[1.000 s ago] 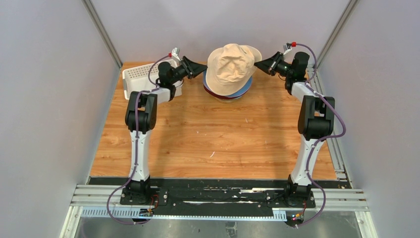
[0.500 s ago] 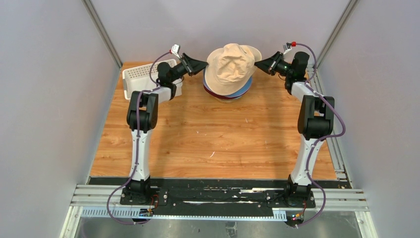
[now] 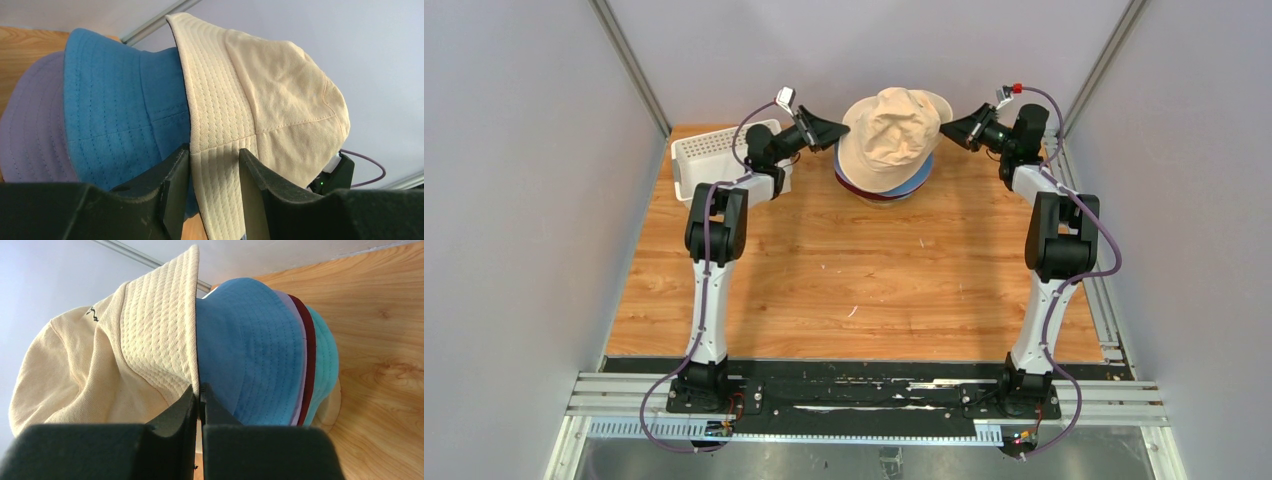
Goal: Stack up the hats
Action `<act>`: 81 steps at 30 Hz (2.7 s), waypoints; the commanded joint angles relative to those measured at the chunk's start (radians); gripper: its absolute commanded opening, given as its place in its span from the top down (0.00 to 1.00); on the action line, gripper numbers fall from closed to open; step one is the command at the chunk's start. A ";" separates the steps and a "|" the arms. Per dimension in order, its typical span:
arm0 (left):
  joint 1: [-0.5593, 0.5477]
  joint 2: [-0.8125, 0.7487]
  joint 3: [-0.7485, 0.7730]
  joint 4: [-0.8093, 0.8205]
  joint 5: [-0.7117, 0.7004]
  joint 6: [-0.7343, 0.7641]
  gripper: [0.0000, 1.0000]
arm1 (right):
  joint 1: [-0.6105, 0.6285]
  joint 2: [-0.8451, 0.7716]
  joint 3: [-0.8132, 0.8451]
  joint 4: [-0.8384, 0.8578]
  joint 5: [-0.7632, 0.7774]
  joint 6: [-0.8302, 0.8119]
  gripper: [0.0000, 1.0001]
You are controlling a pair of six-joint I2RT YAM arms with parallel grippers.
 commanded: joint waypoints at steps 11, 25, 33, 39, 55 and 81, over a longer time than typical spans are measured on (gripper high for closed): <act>-0.012 0.065 0.069 0.088 -0.012 -0.070 1.00 | -0.012 0.009 0.031 0.057 -0.004 0.024 0.99; -0.004 0.020 0.068 -0.112 -0.210 0.006 1.00 | -0.013 0.046 0.045 0.054 -0.007 0.026 1.00; -0.003 0.025 0.067 -0.236 -0.227 0.063 1.00 | -0.013 0.065 0.030 0.064 -0.011 0.027 0.99; -0.003 0.020 0.011 -0.229 -0.224 0.070 1.00 | -0.013 0.068 -0.010 0.071 -0.013 0.014 0.99; 0.004 -0.009 -0.088 -0.188 -0.208 0.078 1.00 | -0.012 0.078 -0.113 -0.028 0.018 -0.104 0.99; 0.044 -0.063 -0.322 -0.151 -0.213 0.157 1.00 | -0.012 0.047 -0.164 -0.108 0.047 -0.188 1.00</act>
